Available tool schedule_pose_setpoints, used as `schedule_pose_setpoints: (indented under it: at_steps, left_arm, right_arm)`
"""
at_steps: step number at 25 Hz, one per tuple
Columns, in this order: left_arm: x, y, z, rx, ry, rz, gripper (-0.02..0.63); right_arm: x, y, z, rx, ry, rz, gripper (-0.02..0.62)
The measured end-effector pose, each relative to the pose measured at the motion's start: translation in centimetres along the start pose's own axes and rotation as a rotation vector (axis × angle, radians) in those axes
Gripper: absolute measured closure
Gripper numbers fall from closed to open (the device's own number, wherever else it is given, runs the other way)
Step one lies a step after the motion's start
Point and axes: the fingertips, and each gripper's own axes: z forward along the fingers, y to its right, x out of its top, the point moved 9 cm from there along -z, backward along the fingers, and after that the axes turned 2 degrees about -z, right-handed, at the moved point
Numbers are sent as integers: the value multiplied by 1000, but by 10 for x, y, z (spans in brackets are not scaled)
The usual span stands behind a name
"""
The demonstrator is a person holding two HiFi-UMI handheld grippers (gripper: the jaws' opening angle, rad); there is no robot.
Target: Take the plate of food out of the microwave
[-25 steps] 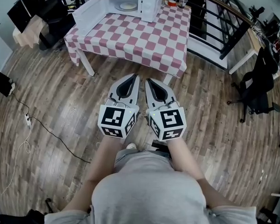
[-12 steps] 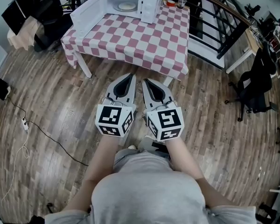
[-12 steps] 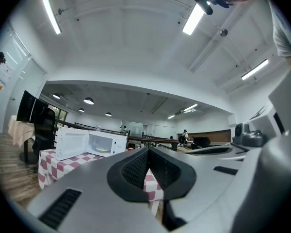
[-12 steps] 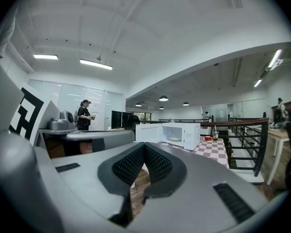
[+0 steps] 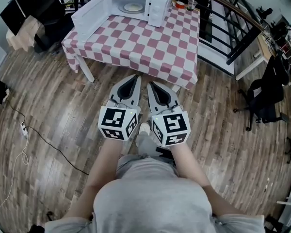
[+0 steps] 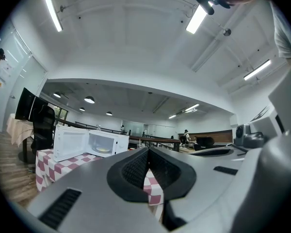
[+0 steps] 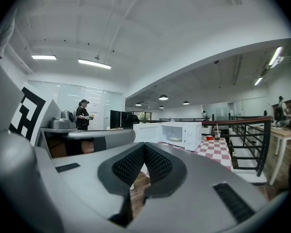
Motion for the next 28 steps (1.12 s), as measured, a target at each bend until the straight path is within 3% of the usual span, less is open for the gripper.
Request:
schedule_pose_setpoints:
  at_steps: [28]
  left_arm:
    - [12, -79, 155, 73, -33, 16, 603]
  right_arm:
    - [16, 105, 159, 83, 9, 15, 569]
